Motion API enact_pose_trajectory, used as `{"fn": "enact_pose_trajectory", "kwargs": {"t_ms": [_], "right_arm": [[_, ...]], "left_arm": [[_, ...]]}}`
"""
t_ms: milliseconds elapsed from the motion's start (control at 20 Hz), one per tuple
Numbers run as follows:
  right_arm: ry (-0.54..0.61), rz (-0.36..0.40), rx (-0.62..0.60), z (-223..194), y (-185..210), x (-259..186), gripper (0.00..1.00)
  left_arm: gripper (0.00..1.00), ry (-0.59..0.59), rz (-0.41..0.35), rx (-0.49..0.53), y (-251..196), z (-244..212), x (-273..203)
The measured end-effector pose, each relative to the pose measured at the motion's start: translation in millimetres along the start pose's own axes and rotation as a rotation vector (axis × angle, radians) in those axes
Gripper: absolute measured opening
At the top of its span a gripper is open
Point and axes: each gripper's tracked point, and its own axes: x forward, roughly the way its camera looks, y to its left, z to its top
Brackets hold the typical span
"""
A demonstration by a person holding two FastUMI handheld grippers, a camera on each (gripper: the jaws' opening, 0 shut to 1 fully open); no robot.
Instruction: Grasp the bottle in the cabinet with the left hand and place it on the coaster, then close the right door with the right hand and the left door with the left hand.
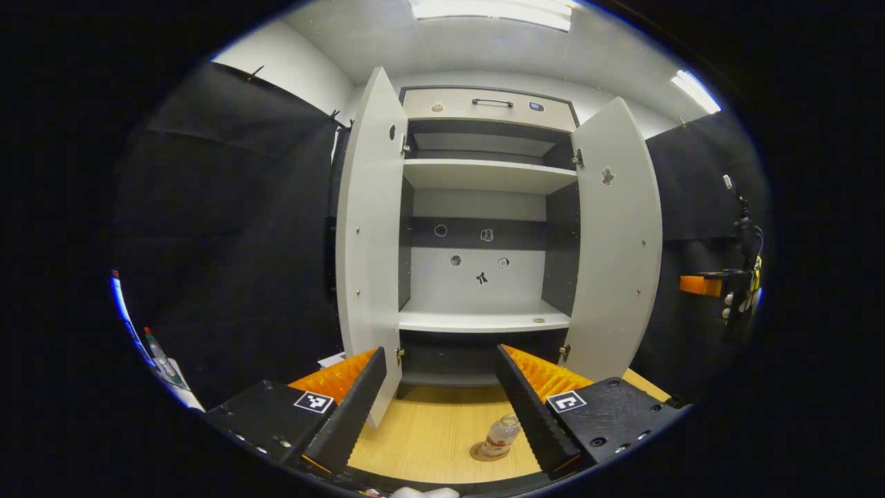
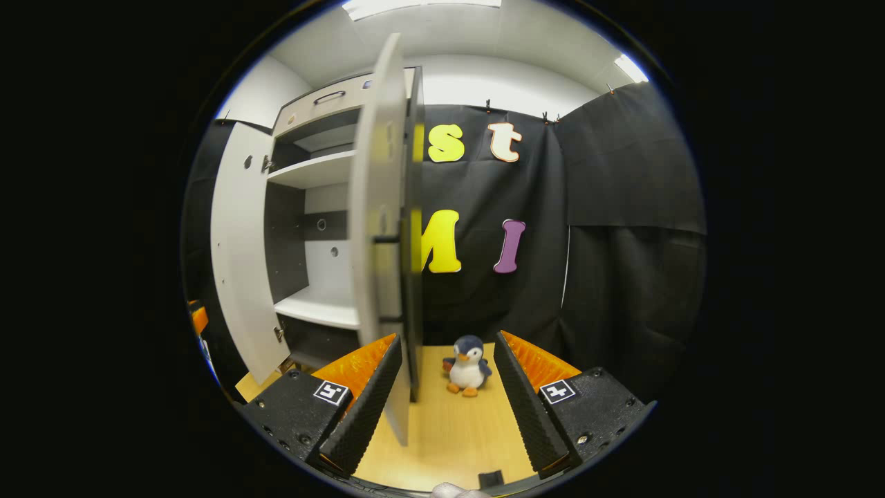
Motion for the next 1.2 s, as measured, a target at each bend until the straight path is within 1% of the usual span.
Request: {"fn": "enact_pose_trajectory", "kwargs": {"t_ms": [100,200,350,500,550,700,800,900,1050,1200], "right_arm": [[-0.011,0.044,0.002,15,-8,26,0.83],[-0.018,0.103,0.012,27,-7,52,0.83],[0.003,0.216,0.000,29,8,76,0.83],[0.021,0.333,-0.038,28,23,84,0.83],[0.027,0.384,-0.048,28,29,85,0.81],[0.059,0.481,-0.089,24,36,84,0.79],[0.060,0.511,-0.089,26,37,89,0.78],[0.062,0.523,-0.057,25,40,89,0.78],[0.056,0.504,-0.056,25,43,87,0.78],[0.054,0.467,-0.048,27,55,86,0.78]], "left_arm": [[0.96,0.006,0.028,-0.005,-8,0,6],[0.96,0.006,0.066,-0.019,-11,3,12],[0.96,-0.007,0.133,-0.025,-16,9,16],[0.96,-0.015,0.195,-0.028,-20,12,14],[0.96,-0.012,0.213,-0.028,-22,12,14],[0.96,0.000,0.271,-0.031,-23,10,14],[0.96,0.005,0.277,-0.043,-30,11,19],[0.96,0.015,0.248,-0.037,-37,14,28],[0.96,0.012,0.218,-0.002,-40,21,38],[0.96,0.002,0.156,-0.013,-38,22,52]]}}
